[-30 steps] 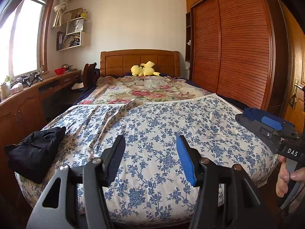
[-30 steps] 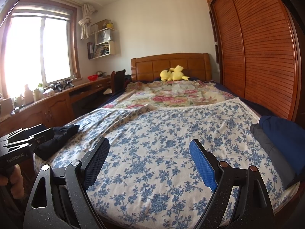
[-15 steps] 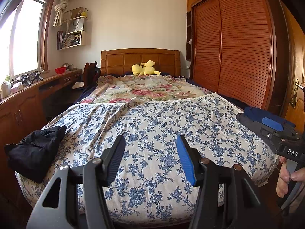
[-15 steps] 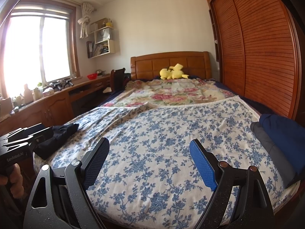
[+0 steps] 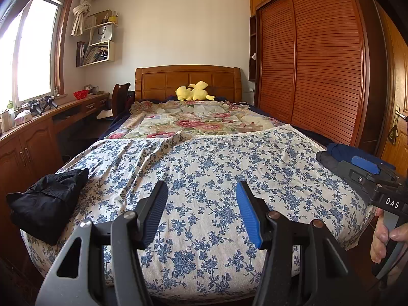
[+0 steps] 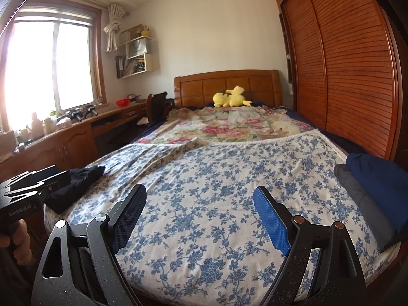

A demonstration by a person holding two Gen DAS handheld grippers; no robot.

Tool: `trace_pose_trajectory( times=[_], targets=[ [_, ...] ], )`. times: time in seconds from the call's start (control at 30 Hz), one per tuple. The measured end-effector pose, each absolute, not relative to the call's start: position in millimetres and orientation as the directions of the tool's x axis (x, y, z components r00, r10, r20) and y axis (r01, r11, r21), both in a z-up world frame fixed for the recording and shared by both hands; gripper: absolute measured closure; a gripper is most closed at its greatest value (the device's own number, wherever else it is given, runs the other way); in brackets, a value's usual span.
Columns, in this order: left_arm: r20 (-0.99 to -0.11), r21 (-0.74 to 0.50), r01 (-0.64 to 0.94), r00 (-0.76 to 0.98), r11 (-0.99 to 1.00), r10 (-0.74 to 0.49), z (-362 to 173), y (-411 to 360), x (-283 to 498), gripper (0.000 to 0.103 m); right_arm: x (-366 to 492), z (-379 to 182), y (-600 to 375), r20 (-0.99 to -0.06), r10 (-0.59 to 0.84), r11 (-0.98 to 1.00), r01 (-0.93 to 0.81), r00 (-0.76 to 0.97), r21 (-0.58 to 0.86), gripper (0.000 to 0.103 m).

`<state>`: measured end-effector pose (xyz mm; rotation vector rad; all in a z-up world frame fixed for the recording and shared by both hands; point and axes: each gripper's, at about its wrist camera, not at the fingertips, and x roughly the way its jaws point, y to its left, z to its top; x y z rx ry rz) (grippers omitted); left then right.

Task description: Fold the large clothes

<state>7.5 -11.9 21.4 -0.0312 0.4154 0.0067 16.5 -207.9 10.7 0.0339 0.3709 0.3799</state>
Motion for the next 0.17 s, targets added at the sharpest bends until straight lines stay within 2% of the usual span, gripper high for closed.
trace_pose_trajectory(
  times=[0.17],
  targets=[
    [-0.403, -0.029, -0.013, 0.915, 0.999, 0.000, 21.3, -11.6, 7.3, 0.048, 16.9, 12.1, -206.8, -0.347, 0.367, 0.929, -0.355, 0.863, 0.101, 0.015]
  ],
)
